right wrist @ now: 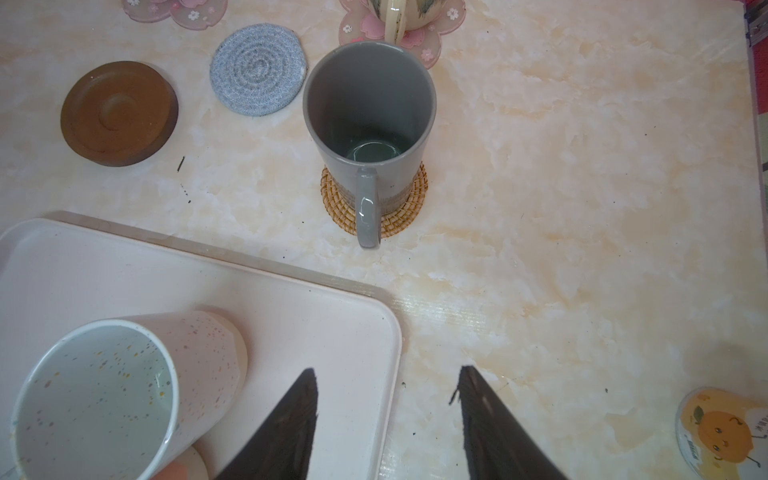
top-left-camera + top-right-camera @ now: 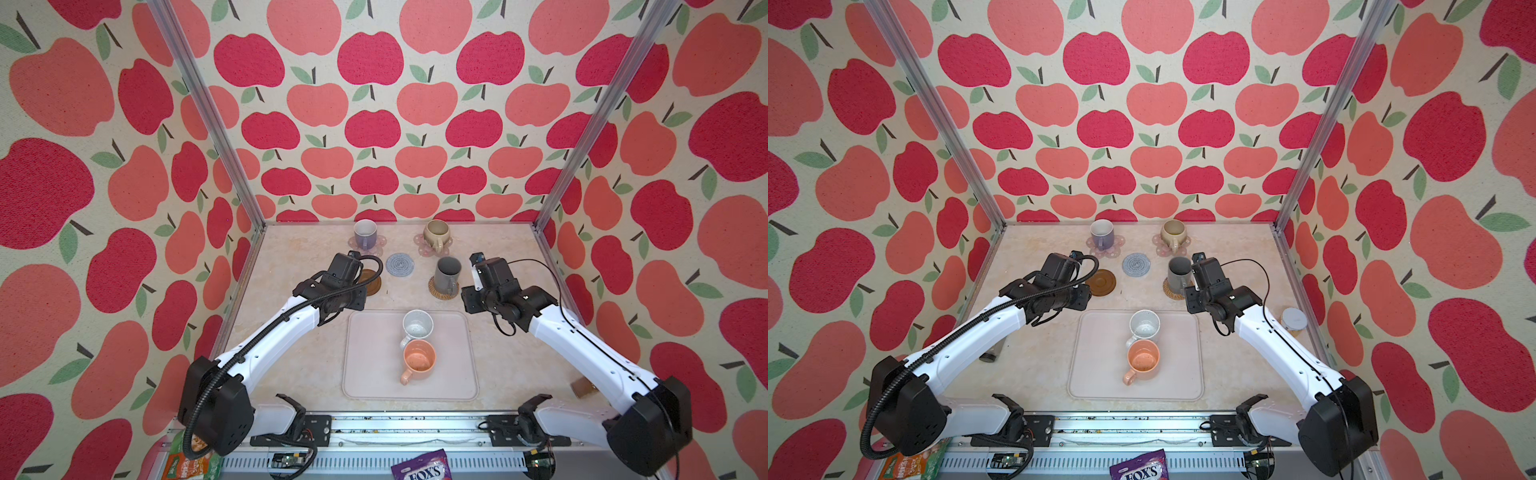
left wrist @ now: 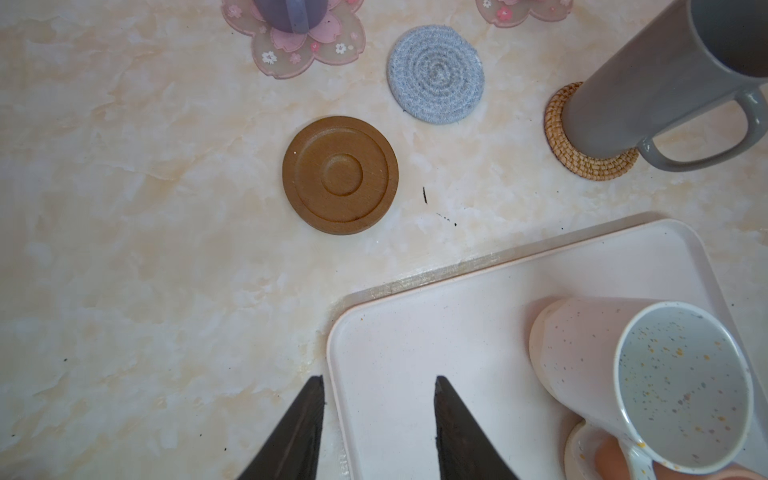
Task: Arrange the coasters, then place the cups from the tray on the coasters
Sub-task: 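Open the right gripper and lift it off the grey mug, then move the left gripper down over the white speckled mug on the tray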
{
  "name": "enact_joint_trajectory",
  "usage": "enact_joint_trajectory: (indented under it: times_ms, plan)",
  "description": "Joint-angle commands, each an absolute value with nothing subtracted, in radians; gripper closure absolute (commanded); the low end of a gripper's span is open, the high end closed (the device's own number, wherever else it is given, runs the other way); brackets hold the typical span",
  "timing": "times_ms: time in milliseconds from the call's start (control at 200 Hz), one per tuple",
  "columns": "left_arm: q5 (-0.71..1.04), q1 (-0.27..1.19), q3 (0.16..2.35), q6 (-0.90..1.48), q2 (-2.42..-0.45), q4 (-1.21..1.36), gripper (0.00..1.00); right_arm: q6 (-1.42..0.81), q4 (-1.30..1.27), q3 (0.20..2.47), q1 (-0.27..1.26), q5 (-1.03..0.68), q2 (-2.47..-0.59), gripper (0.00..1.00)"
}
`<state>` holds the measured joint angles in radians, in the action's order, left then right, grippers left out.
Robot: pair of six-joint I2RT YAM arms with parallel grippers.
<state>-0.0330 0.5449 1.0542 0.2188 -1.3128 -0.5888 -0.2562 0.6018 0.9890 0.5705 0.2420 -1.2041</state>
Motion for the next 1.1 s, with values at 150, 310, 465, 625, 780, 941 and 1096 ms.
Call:
enact_joint_trajectory:
  times_ms: [150, 310, 465, 625, 780, 941, 1096]
  plan:
    - [-0.022, 0.637, 0.975, 0.222, -1.247, -0.640, 0.54, -0.306, 0.647, 0.936, 0.580, 0.252, -1.138, 0.41]
    - [0.060, 0.672, 0.933, 0.236, -1.218, -0.597, 0.53, -0.314, 0.656, 0.918, 0.580, 0.258, -1.123, 0.41]
    - [0.127, 0.750, 0.905, 0.238, -1.227, -0.540, 0.51, -0.333, 0.667, 0.912, 0.581, 0.258, -1.111, 0.40]
    - [0.144, 0.809, 0.905, 0.237, -1.266, -0.521, 0.48, -0.351, 0.672, 0.901, 0.580, 0.256, -1.094, 0.40]
    - [0.161, 0.836, 0.919, 0.236, -1.319, -0.504, 0.48, -0.356, 0.683, 0.894, 0.580, 0.261, -1.083, 0.39]
    - [0.159, 0.865, 0.957, 0.227, -1.395, -0.519, 0.48, -0.359, 0.690, 0.892, 0.580, 0.265, -1.072, 0.39]
    - [0.186, 0.883, 0.969, 0.225, -1.431, -0.501, 0.48, -0.360, 0.696, 0.888, 0.581, 0.270, -1.062, 0.38]
